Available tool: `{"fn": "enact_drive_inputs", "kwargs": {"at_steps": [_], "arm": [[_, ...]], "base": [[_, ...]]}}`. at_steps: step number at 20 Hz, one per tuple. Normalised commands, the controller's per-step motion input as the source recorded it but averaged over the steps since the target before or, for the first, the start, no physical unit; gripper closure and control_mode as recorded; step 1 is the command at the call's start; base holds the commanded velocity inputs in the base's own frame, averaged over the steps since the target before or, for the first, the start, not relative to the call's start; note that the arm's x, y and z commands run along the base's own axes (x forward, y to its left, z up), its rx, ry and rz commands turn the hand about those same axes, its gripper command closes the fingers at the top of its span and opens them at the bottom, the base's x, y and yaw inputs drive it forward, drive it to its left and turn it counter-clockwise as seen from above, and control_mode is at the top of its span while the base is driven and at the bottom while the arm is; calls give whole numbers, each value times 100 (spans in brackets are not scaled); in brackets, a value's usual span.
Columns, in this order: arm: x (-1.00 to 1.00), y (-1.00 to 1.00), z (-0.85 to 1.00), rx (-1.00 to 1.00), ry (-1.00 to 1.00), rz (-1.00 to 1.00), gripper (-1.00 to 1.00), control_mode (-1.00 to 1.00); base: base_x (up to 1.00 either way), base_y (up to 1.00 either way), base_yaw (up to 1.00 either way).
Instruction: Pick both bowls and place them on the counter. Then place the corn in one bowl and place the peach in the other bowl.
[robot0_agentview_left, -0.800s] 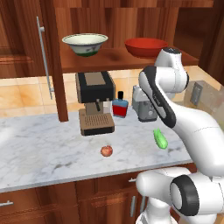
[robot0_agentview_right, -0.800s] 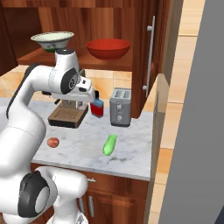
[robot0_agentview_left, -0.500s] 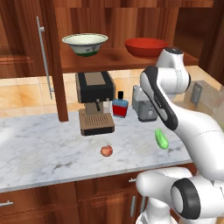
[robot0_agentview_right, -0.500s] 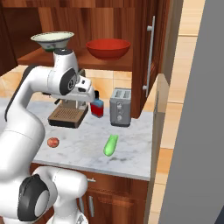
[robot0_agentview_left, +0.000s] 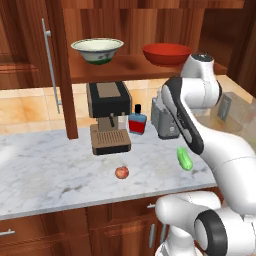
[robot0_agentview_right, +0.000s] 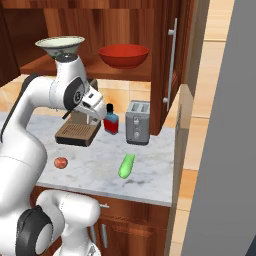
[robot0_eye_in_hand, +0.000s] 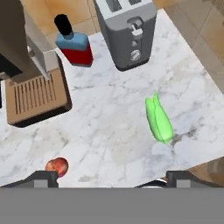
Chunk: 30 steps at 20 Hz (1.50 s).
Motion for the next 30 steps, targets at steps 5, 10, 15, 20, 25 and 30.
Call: {"fn": "enact_drive_inputs", "kwargs": {"at_steps": [5,10,15,20,25,30], "arm": [[0,-16,32,24,0,-28,-100,-100],[-2,-16,25,17,-10,-22,-100,-100],[0,-10,18,9,-21,-17,-100,-100],[0,-8,31,17,-2,-16,-100,-100],[0,-13,35,15,-6,-15,-100,-100],[0,-16,39,3,-7,-12,-100,-100]], "base": [[0,0,0],[0,0,0],[0,0,0],[0,0,0],[0,0,0],[0,0,0]]}}
